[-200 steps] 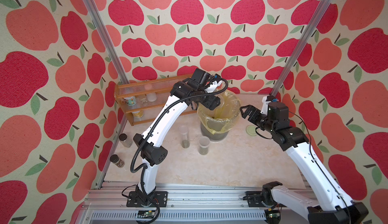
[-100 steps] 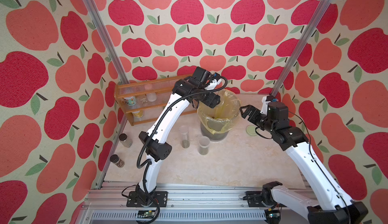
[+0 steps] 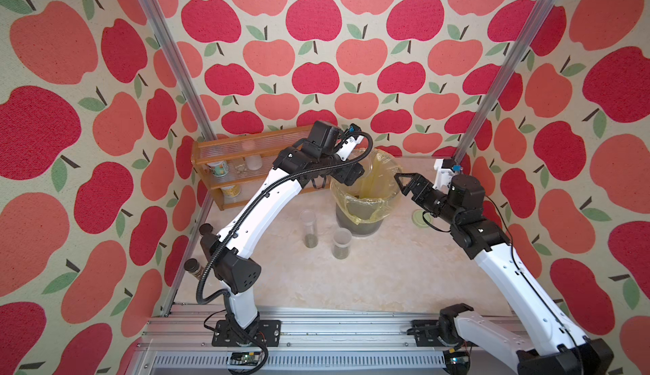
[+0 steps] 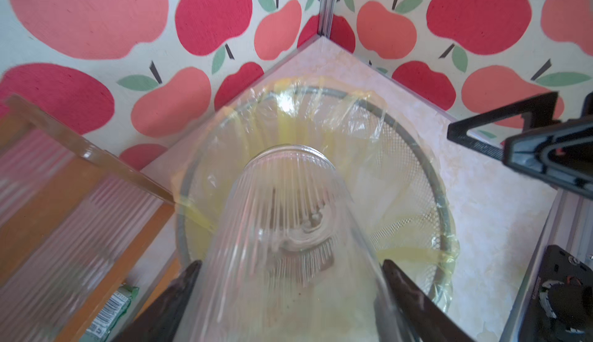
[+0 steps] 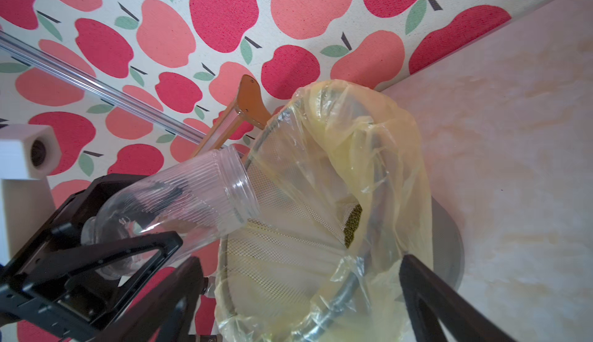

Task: Empty moldy mung beans from jars
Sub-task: Pour the moldy mung beans from the jar into the trash bin.

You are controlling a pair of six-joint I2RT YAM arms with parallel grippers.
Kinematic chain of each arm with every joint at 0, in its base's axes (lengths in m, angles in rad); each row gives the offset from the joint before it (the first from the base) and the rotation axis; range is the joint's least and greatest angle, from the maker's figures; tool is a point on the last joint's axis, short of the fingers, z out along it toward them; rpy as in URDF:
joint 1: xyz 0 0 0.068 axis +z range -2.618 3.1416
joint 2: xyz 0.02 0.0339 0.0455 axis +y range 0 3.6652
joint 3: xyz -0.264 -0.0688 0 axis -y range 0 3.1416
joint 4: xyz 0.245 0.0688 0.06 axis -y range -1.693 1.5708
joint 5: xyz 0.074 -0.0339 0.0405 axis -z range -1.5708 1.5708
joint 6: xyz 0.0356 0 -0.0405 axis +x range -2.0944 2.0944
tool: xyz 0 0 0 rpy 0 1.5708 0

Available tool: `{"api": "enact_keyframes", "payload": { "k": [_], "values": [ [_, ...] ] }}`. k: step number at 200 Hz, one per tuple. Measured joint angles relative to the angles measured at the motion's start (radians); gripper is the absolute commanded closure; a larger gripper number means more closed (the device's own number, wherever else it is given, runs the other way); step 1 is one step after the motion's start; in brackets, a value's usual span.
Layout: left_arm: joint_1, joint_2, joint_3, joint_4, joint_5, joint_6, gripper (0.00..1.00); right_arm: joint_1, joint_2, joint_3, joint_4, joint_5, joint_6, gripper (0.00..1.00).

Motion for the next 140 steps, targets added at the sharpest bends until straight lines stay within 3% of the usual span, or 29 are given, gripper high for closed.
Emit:
{"api": "enact_keyframes", "payload": {
  "k": [31,73,140],
  "values": [
    [0.029,-0.042,-0.01,0.103,0.015,-0.001,0.41,0.0,0.008,-0.014,0.117,-0.05,0.05,0.01],
    [0.025,-0.134,-0.214,0.298,0.073,-0.009,0.42,0.001,0.041,-0.041,0.319,-0.098,0.135,0.01],
    [0.022,-0.177,-0.354,0.517,0.124,-0.009,0.43,0.036,0.202,-0.048,0.67,-0.187,0.291,0.01]
  ]
}}
